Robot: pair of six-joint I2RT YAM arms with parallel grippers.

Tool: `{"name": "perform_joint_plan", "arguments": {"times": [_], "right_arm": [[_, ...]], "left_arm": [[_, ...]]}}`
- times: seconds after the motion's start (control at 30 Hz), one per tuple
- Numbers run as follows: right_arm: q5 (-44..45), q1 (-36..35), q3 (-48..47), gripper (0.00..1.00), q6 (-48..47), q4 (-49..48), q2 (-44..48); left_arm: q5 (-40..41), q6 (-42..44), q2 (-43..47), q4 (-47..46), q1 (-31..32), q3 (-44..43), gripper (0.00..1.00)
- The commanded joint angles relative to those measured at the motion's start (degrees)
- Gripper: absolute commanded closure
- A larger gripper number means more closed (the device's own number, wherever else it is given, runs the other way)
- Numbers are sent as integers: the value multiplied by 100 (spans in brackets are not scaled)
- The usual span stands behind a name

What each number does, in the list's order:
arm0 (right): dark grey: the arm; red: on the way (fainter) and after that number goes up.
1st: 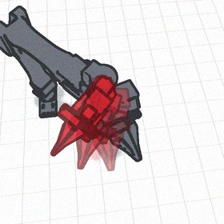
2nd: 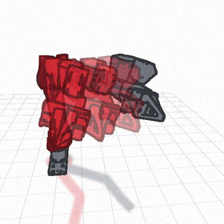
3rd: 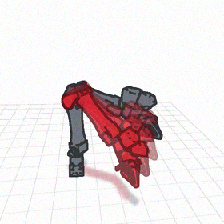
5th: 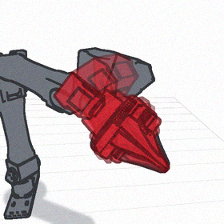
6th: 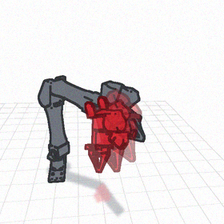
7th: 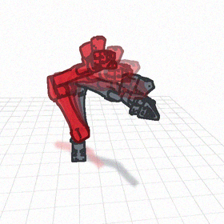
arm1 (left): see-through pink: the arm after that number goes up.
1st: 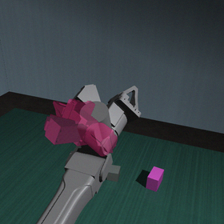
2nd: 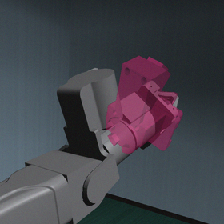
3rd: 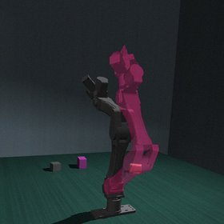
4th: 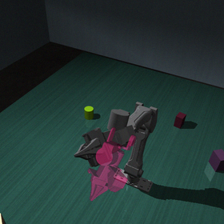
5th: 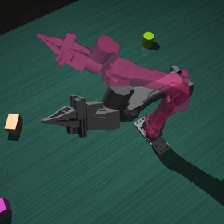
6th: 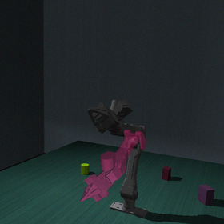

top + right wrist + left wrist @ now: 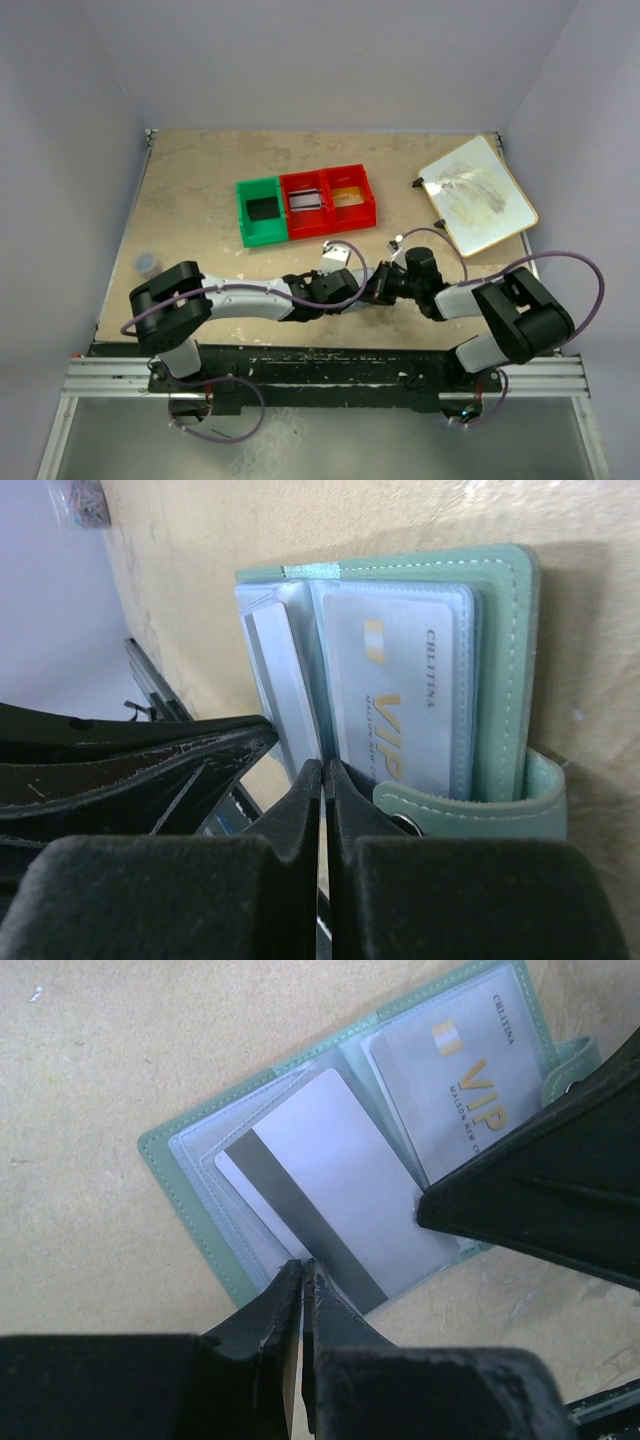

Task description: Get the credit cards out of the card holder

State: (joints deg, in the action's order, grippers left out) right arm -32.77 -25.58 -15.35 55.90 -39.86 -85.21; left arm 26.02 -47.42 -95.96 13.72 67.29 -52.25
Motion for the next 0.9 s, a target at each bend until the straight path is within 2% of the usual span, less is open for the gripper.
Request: {"name": "perform_joint_plan", "arguments": {"times": [0.0,0.2,0.4,0.57,0.87], "right_arm": [[-167,289,26,100,-137,219,314],[-339,357,-66,100,-603,653,225],[311,459,-197,100,-1047,1718,552],[431,623,-286,100,-1315,2176,822],[803,745,-268,100,-1198,2414,972]], "left_arm": [[-256,-68,-239,134,65,202,100],[-214,13,-341,122,65,175,100],[-180,5,-406,78,65,199,100],[-203,-21,-492,22,65,235,100],[-210,0,-488,41,65,228,100]]}}
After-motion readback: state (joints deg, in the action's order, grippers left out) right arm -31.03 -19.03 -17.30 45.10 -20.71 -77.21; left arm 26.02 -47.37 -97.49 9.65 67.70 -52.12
